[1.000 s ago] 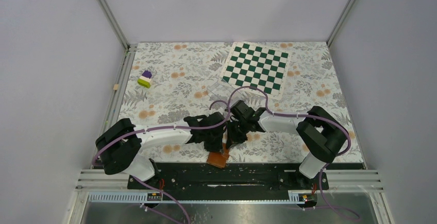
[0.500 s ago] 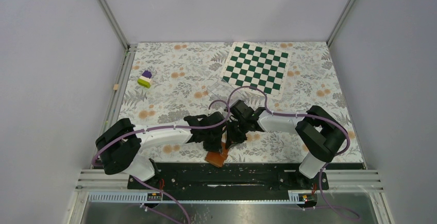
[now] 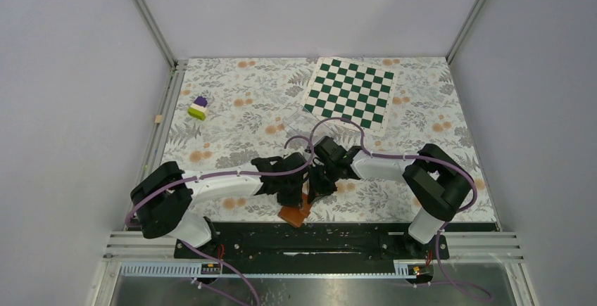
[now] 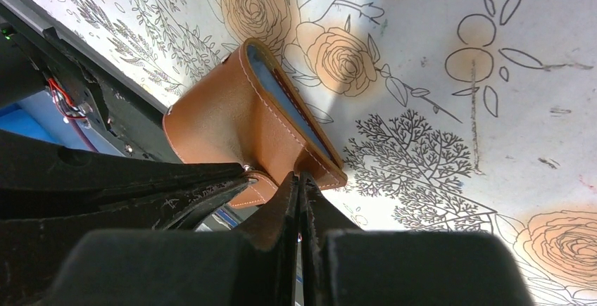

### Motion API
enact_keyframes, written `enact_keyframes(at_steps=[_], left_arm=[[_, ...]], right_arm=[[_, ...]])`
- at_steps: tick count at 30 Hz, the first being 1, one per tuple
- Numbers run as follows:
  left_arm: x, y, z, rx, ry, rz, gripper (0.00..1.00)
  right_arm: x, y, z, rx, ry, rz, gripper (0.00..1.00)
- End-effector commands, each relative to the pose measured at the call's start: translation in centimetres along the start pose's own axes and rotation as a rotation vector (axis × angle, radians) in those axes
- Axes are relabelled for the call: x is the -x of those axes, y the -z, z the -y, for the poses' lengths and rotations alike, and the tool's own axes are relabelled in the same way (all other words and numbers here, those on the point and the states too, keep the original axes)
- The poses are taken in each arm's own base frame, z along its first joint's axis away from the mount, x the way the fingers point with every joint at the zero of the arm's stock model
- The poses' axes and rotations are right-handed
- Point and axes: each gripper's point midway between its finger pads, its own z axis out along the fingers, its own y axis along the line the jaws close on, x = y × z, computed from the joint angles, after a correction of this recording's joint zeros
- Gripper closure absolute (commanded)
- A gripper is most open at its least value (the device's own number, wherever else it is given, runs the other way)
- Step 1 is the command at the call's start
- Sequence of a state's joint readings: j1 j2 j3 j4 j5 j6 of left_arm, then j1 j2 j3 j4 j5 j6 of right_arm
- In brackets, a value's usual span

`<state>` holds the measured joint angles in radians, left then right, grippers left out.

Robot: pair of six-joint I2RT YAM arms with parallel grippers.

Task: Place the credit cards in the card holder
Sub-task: Close the card holder at the center of the board.

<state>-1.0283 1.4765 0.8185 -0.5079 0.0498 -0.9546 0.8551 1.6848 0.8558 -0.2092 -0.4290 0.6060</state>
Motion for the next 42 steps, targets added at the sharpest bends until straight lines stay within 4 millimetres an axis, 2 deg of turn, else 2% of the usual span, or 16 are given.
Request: enact_keyframes(at_steps=[1,9,14,18,28,42], left_arm=[[2.2,0.7,0.4,0.000,-0.022,0.077,1.00],[2.5,0.3,0.0,-0.089,0.019,0.033,1.00],[2.8,0.0,-0.4,-0.139,0.058,0.022,1.00],[2.9,-0.4,-0.5,-0.152,0.087,0.009,1.00],[3.0,0.3,-1.4,-0.117,0.097,0.024,1.00],[2.9,0.3,-1.3,-0.107,0.088,0.013,1.00]], right_arm=[[-0.4,-0.3,0.6,-0.049,0.038,-0.022,1.00],[1.5,0.9,-2.0,0.009,0.070,0.024,0.95],[1.9,2.8,-3.0,0.037,0.087,0.095,0.80],[2.1,3.3,-3.4,0.050,0.096,0.117,0.80],[1.9,1.4,-3.5,0.043,0.083,0.063,0.95],[1.4,-1.3,-2.9,0.016,0.085,0.031,0.99]])
